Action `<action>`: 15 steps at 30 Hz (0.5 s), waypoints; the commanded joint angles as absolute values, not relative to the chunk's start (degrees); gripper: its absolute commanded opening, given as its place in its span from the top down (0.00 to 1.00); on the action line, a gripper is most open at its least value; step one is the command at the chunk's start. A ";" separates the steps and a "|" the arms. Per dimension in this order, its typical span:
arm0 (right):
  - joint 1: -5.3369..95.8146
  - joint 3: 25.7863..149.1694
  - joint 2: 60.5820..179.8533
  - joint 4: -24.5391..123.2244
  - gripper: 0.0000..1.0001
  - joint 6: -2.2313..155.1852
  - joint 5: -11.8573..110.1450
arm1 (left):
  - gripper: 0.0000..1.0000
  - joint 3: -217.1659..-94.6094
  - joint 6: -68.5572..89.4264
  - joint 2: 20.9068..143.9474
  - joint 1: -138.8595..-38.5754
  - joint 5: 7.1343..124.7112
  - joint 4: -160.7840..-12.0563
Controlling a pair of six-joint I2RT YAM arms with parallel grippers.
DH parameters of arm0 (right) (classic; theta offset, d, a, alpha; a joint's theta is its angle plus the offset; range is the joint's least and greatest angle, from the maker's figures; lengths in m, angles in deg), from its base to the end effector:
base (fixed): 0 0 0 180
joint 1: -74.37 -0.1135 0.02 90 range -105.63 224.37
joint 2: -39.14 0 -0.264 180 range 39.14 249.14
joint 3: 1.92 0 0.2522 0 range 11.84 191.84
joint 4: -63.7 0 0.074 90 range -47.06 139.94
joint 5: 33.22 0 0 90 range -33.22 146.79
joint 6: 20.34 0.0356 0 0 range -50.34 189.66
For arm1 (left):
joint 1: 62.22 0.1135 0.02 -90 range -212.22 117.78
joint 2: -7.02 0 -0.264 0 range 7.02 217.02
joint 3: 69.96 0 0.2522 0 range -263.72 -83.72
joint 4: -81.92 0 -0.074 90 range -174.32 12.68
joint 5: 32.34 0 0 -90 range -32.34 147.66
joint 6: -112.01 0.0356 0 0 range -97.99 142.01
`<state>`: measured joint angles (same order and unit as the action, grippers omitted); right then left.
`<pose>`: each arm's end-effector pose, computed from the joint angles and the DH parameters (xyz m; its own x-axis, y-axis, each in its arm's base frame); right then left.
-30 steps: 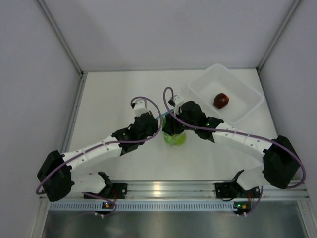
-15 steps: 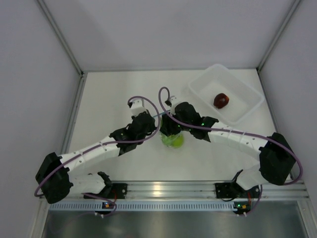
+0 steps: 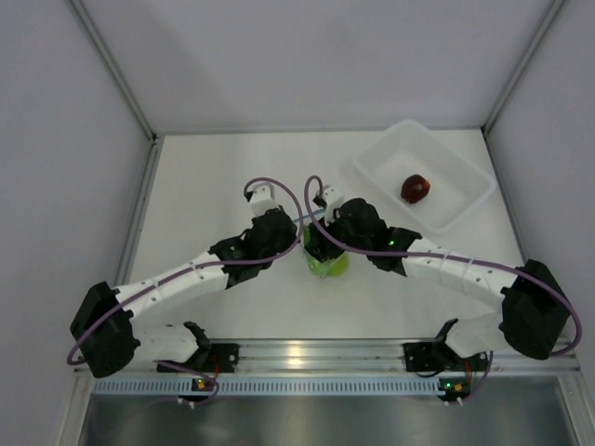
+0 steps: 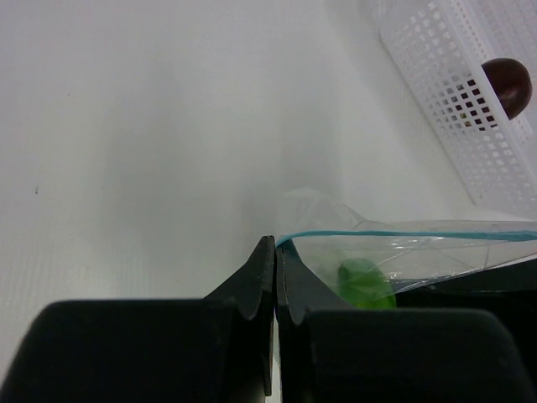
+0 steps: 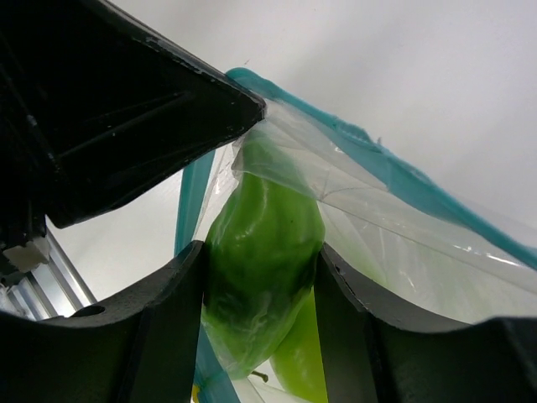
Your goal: Open the zip-top bag and remove the fake food
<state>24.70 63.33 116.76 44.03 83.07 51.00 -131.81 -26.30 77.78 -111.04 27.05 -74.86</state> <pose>0.1930 0.2329 0.2593 -0.5227 -0.2592 -0.8122 -0.7119 0.6568 0.2486 0.1919 -0.1919 0.2680 -0.5046 -0.3993 -0.7655 -0.0195 0.8917 -0.4523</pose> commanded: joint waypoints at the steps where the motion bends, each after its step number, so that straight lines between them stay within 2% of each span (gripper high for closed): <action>1: 22.86 60.36 111.74 28.41 1.00 78.62 43.85 | 1.00 -132.94 -22.90 78.83 -106.08 9.57 -74.56; 6: 23.04 62.64 113.93 26.12 1.00 80.03 48.16 | 0.98 -125.48 -18.86 73.74 -106.08 25.10 -86.31; 11: 23.48 62.91 114.11 25.86 1.00 82.22 52.30 | 0.97 -120.37 -15.96 66.62 -106.08 32.51 -92.57; 14: 24.00 63.17 113.49 26.38 1.00 82.93 52.22 | 0.92 -118.18 -12.97 63.98 -106.08 37.43 -95.12; 15: 24.09 63.43 113.41 26.56 1.00 82.67 51.26 | 0.84 -116.78 -10.97 63.37 -106.08 38.75 -97.39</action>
